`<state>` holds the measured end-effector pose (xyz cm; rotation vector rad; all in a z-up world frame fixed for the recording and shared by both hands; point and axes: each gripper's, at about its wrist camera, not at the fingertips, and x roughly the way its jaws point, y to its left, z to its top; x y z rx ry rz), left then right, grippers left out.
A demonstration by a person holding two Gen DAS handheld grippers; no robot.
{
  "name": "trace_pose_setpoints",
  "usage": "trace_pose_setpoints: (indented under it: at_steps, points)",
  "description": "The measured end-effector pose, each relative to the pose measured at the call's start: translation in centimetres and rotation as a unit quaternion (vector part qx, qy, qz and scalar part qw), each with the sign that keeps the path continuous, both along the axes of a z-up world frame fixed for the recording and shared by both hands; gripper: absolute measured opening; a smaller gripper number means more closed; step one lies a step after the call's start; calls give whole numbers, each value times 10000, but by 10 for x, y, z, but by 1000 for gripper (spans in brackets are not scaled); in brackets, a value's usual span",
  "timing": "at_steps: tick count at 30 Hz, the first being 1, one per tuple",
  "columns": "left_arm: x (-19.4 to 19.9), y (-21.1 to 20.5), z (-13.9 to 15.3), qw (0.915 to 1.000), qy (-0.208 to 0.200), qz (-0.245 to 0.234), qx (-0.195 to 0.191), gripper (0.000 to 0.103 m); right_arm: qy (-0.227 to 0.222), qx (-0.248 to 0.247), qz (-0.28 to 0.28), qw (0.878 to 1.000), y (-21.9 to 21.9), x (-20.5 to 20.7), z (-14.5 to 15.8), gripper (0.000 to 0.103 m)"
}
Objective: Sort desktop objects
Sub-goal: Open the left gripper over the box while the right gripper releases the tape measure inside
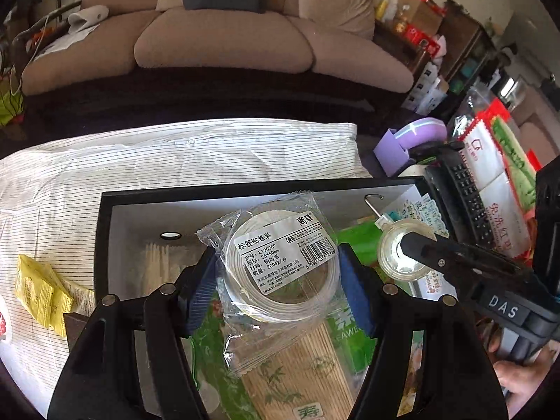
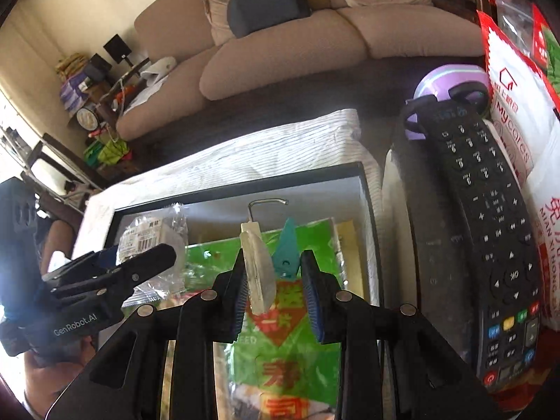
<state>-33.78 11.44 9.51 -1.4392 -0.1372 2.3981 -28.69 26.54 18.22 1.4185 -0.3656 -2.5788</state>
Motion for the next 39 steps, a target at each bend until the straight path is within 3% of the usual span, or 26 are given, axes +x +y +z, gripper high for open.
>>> trace_pose_setpoints:
  at_steps: [3, 6, 11, 17, 19, 22, 24, 26, 29, 39]
  points:
    - [-5, 6, -6, 9999, -116, 70, -17, 64, 5, 384, -3, 9993, -2, -2, -1, 32]
    - [-1, 5, 0, 10000, 15, 42, -4, 64, 262, 535, 27, 9982, -3, 2, 5, 46]
    - [4, -2, 17, 9999, 110, 57, 18, 64, 417, 491, 193, 9977, -3, 10, 14, 47]
    - [18, -16, 33, 9994, 235, 69, -245, 65, 476, 418, 318, 9975, -13, 23, 25, 48]
    - [24, -22, 35, 9991, 268, 62, -315, 80, 441, 444, 346, 9974, -20, 27, 28, 51]
    - [35, -28, 38, 9989, 300, 111, -333, 92, 379, 513, 344, 9974, -28, 33, 32, 54]
    - [43, -32, 39, 9991, 273, 161, -278, 99, 357, 540, 311, 9974, -30, 39, 32, 59]
    - [53, -37, 40, 9992, 270, 189, -241, 103, 336, 602, 295, 9972, -32, 46, 31, 80]
    - [71, -42, 44, 9989, 316, 150, -324, 103, 355, 824, 232, 9957, -34, 60, 30, 101]
    - [149, -90, 58, 9982, 420, 320, -273, 103, 644, 931, 311, 9931, -47, 116, 41, 103]
